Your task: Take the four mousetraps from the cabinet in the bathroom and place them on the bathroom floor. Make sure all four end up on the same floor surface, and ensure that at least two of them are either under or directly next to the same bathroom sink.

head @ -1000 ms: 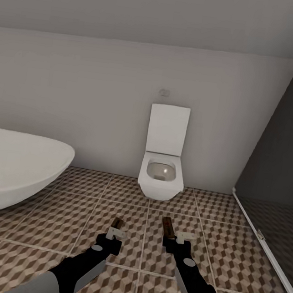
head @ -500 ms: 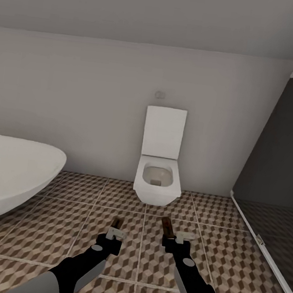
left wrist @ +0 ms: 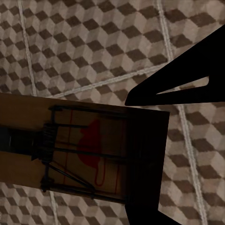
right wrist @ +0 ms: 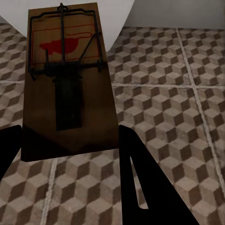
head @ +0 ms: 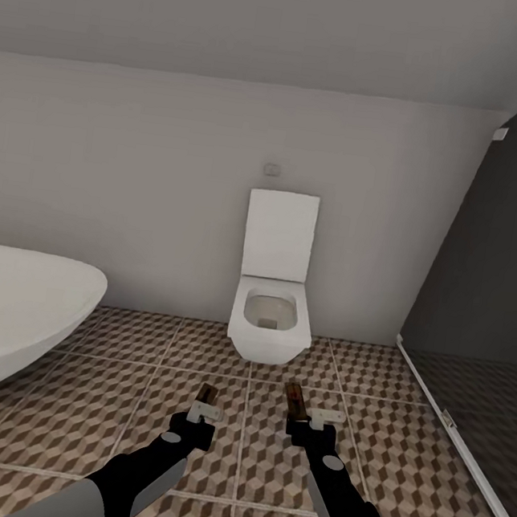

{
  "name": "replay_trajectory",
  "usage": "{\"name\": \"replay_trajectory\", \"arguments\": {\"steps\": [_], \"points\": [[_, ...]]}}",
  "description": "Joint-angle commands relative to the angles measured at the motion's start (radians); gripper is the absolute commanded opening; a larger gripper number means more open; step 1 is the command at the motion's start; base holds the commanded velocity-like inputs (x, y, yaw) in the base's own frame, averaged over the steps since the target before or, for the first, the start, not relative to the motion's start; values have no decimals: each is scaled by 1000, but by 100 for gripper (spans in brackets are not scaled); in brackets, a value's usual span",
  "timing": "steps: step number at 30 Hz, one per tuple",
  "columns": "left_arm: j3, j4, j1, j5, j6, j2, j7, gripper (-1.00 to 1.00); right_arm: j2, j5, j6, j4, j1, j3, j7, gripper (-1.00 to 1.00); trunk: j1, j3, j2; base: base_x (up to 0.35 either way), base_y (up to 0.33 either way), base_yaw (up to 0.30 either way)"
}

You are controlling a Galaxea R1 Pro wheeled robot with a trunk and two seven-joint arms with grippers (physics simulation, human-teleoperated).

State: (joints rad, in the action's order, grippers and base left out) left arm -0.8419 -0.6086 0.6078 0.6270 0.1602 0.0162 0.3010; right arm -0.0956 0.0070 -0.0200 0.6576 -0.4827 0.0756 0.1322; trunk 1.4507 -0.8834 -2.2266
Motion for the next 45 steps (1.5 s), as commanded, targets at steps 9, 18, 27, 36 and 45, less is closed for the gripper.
{"name": "replay_trajectory", "arguments": {"steps": [9, 18, 27, 36, 45], "points": [[-6, -2, 1, 3, 4, -1, 10, -100, 0, -3, -4, 0, 0, 4, 7, -100, 0, -8, 0, 0, 0, -2], [-6, -2, 1, 3, 4, -1, 10, -100, 1, -3, -5, 0, 0, 4, 7, -100, 0, -22, 0, 0, 0, 0], [-6, -2, 1, 3, 4, -1, 10, -100, 1, -3, -5, 0, 0, 4, 7, -100, 0, -36, 0, 6, 0, 0], [-6, -2, 1, 3, 4, -1, 10, -100, 0, -4, -5, 0, 0, 4, 7, -100, 0, -51, 0, 210, 0, 0], [-10, -2, 1, 3, 4, -1, 10, -100, 0, -4, -5, 0, 0, 4, 7, -100, 0, -65, 0, 219, 0, 0]]}}
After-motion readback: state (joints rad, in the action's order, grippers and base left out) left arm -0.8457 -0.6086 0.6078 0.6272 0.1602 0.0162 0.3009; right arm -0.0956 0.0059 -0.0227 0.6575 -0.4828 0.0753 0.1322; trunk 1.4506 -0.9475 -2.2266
